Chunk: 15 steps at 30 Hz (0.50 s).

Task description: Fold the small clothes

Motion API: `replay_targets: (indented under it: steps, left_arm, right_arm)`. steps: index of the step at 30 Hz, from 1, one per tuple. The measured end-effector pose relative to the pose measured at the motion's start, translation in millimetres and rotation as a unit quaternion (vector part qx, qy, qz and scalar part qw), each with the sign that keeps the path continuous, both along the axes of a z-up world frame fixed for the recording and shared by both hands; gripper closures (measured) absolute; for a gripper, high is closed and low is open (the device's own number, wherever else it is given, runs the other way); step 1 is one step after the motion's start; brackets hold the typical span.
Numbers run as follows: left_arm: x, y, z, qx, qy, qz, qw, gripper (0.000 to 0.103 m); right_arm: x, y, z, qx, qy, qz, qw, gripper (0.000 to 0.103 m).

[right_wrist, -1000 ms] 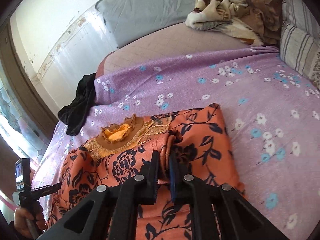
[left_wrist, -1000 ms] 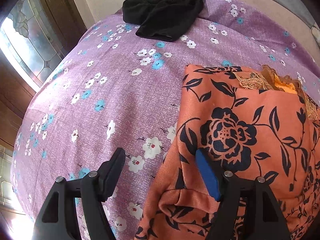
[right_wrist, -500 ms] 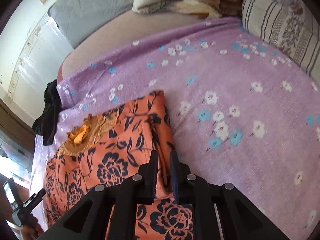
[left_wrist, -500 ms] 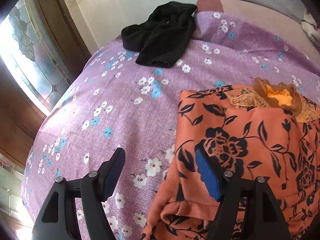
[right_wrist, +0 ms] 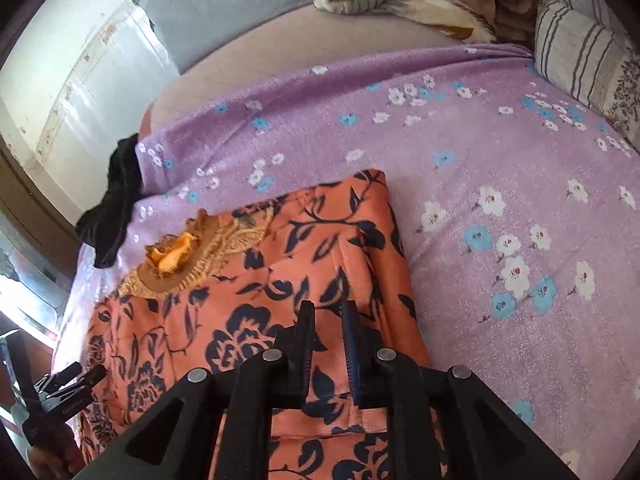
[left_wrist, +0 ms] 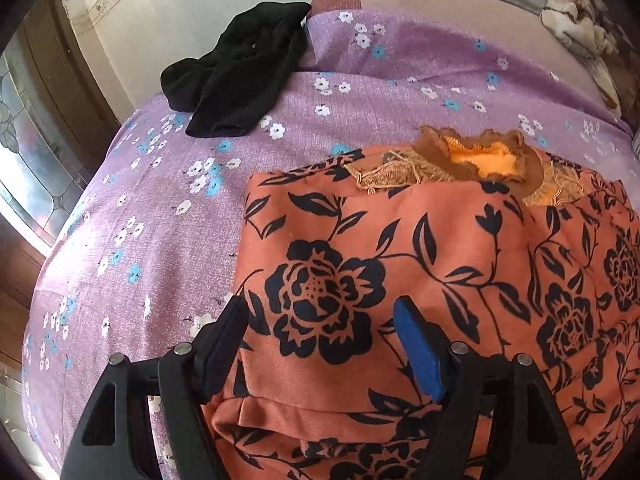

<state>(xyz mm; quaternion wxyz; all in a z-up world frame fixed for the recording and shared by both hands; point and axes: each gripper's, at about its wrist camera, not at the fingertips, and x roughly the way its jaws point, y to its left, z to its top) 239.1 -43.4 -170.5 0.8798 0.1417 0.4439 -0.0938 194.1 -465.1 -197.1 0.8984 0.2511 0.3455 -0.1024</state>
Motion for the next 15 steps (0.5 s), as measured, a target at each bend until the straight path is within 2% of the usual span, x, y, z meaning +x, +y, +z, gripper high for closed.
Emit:
replay_targets:
  steps: [2,4,6,10,12,14,15]
  left_arm:
    - [2,-5,-6,0.003,0.014,-0.009,0.9999,0.025]
    - [2,-13,-18,0.026,0.026,-0.02,0.9991,0.024]
    - [-1,-16,-14,0.036,0.005,-0.018,0.9992,0.021]
    - [-7,-22,-2,-0.019,0.01,-0.042,0.9989,0.021]
    - [-12,-36,-9,0.005,0.021,-0.067,0.9975,0.021]
    - [-20,-48,-17,0.046,0.004,-0.084,0.9954,0.02]
    - [-23,-50,-17,0.053,-0.008,-0.089,0.9946,0.02]
  right_arm:
    - [7,10,-5,0.007,0.01,0.029,0.999,0.086]
    - [22,24,-25,0.027,0.068,0.071,0.995,0.084]
    - [17,34,-21,-0.004,0.053,0.065,0.996,0.083]
    - [17,49,-11,0.031,0.022,0.119,0.992,0.082]
    - [26,65,-24,0.046,0.063,0.161,0.984,0.081]
    - [23,76,-26,0.027,0.062,0.167,0.984,0.081]
    - [22,79,-23,0.021,0.063,0.172,0.983,0.081]
